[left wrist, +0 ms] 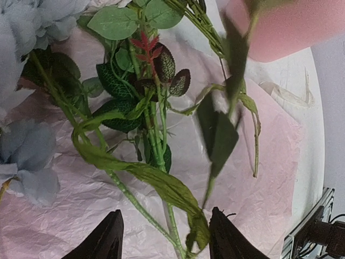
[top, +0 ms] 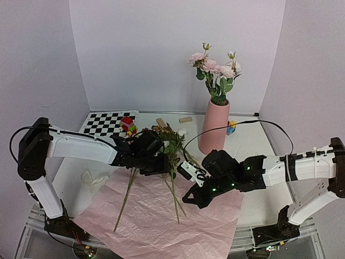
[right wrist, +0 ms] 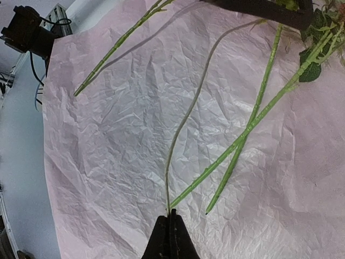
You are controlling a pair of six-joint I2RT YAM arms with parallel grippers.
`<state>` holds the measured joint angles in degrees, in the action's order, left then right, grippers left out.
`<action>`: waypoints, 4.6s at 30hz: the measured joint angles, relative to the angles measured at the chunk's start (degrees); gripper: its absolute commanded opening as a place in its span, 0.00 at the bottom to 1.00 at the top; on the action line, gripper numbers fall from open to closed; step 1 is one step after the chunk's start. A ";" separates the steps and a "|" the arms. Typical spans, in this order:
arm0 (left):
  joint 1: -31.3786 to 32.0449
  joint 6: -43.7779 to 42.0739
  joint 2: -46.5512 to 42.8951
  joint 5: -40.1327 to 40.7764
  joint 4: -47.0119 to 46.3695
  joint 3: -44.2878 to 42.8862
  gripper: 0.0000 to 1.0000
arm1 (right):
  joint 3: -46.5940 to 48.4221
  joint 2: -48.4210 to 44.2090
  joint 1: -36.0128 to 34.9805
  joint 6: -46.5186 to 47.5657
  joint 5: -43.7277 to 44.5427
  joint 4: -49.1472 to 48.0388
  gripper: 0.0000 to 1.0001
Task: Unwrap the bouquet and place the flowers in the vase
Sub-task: Pick up the fake flower from the wrapping paper.
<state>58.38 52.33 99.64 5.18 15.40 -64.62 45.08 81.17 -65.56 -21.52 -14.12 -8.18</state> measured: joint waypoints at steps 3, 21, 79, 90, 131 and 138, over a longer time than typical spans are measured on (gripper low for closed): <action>-0.57 0.17 2.08 -0.75 -0.61 -1.76 0.51 | -0.95 -1.43 0.00 0.00 -0.06 0.93 0.00; -1.33 -1.24 6.04 -4.16 -1.54 -8.67 0.57 | -2.81 -3.90 0.00 0.54 -0.01 2.31 0.00; -6.22 4.21 -19.26 6.72 -20.56 8.81 0.00 | -4.25 -9.76 0.00 -7.95 6.93 3.12 0.55; -5.56 -3.98 -21.19 -3.03 -21.53 8.48 0.00 | 10.74 -11.65 0.66 -4.70 9.17 5.04 0.56; -2.00 -5.56 -25.13 -8.65 -27.84 5.37 0.14 | 29.88 6.03 6.27 -13.15 -0.24 -3.75 0.01; -2.00 -6.13 -26.76 -8.52 -28.48 6.17 0.65 | 29.99 6.27 6.74 -12.68 0.75 -3.81 0.00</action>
<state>56.38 46.20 72.88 -3.34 -13.08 -58.45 75.07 87.44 -58.82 -34.19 -13.37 -11.99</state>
